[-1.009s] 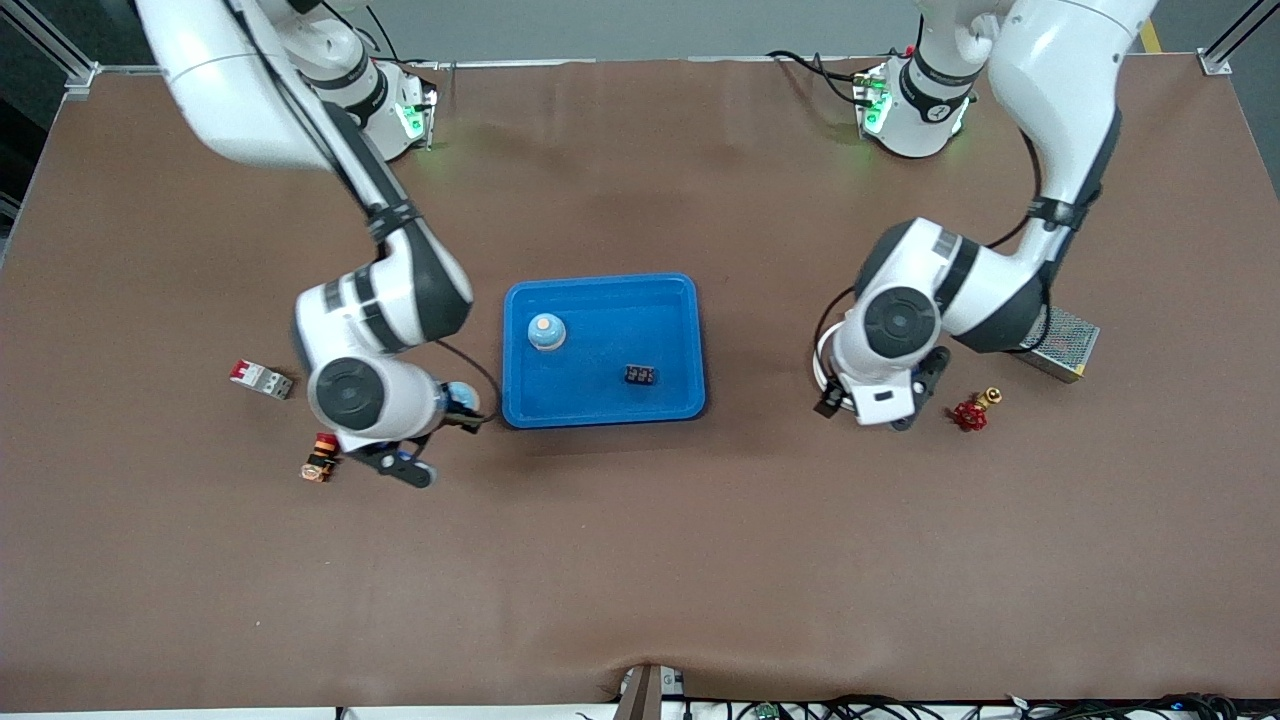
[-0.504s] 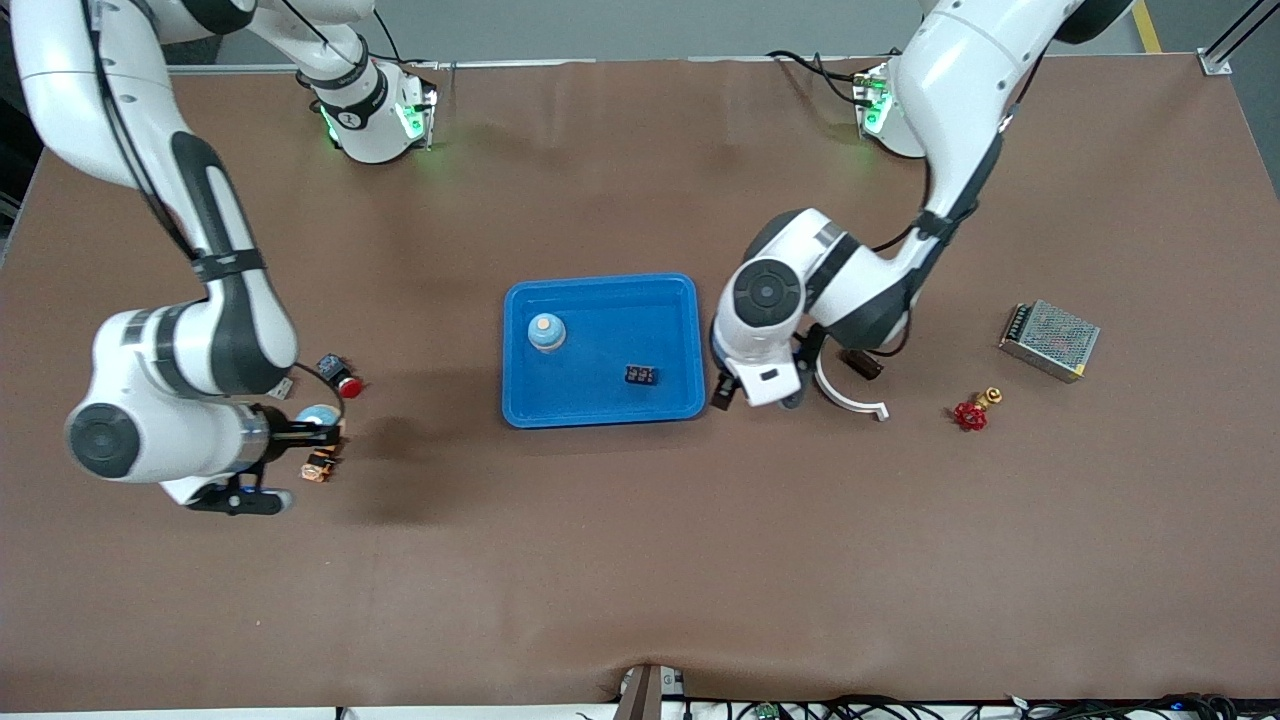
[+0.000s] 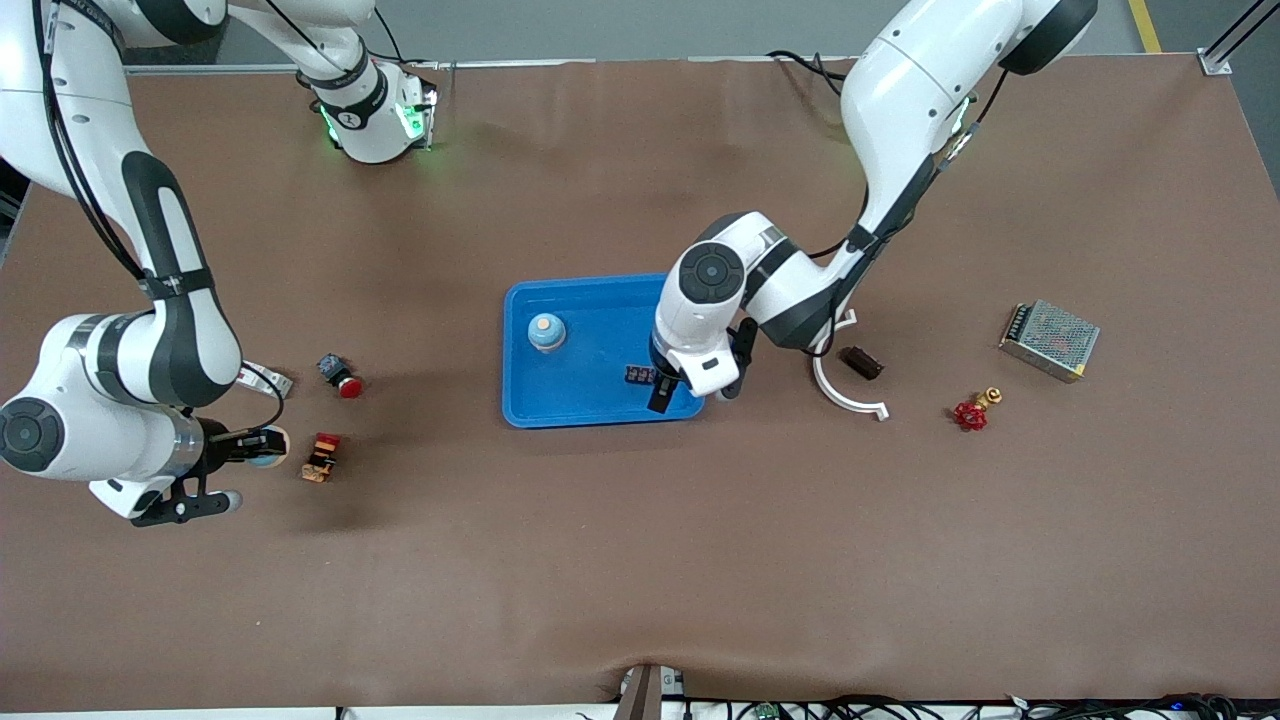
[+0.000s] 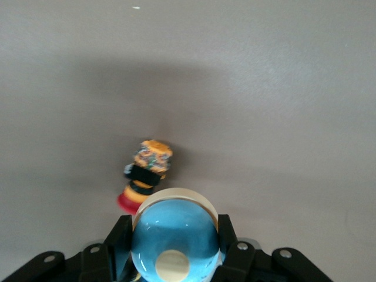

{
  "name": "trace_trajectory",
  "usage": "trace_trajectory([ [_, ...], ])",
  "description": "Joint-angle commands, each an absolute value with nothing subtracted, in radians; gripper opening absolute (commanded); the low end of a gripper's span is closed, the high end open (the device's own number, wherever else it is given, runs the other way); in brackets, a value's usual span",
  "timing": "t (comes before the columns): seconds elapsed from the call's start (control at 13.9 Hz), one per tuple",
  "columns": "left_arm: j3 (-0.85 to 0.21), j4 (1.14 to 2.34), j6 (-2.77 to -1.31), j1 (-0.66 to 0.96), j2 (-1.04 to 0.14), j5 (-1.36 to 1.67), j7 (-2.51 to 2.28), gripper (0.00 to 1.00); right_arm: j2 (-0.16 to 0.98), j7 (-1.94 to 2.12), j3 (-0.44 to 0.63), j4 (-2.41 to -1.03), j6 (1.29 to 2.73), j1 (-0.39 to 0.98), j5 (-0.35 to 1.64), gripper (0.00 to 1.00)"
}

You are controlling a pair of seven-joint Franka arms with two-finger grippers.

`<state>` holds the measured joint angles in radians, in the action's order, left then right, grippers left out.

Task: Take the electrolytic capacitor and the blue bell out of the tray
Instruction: 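Set the capacitor beside the white arc and open the left gripper, then grasp the second capacitor with the left gripper while the right gripper releases the bell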

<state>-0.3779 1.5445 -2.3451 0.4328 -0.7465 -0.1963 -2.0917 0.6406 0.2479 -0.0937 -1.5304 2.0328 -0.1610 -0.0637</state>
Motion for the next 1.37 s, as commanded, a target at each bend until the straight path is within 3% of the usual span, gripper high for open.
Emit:
trace_trajectory([
  [0.0,-0.368,1.514,-2.370,0.465,-0.782,-0.193,-2.123,0.87,0.656,0.349,-0.112,-1.551,2.092,-0.218,-0.084,0.00],
  [0.22,-0.353,1.508,-2.456,0.489,-0.816,-0.195,-2.164,0.84,0.676,0.419,-0.112,-1.557,2.144,-0.242,-0.086,0.00],
  [0.43,-0.296,1.502,-2.467,0.547,-0.842,-0.193,-2.174,0.82,0.689,0.425,-0.110,-1.600,2.209,-0.247,-0.092,0.00],
  [0.79,-0.288,1.505,-2.465,0.569,-0.850,-0.193,-2.180,0.77,0.707,0.426,-0.110,-1.641,2.278,-0.275,-0.153,0.00],
  [1.01,-0.288,1.503,-2.465,0.571,-0.874,-0.193,-2.180,0.58,0.707,0.426,-0.110,-1.658,2.296,-0.284,-0.166,0.00],
  [1.08,-0.288,1.503,-2.467,0.571,-0.874,-0.195,-2.178,0.48,0.707,0.426,-0.110,-1.667,2.310,-0.291,-0.167,0.00],
  [1.15,-0.288,1.503,-2.465,0.571,-0.873,-0.195,-2.174,0.32,0.707,0.428,-0.110,-1.677,2.321,-0.293,-0.167,0.00],
  [1.22,-0.288,1.503,-2.465,0.569,-0.865,-0.204,-2.169,0.09,0.707,0.426,-0.110,-1.680,2.324,-0.295,-0.167,0.00],
  [1.3,-0.287,1.503,-2.453,0.566,-0.850,-0.219,-2.169,0.00,0.707,0.426,-0.110,-1.680,2.324,-0.295,-0.167,0.00],
])
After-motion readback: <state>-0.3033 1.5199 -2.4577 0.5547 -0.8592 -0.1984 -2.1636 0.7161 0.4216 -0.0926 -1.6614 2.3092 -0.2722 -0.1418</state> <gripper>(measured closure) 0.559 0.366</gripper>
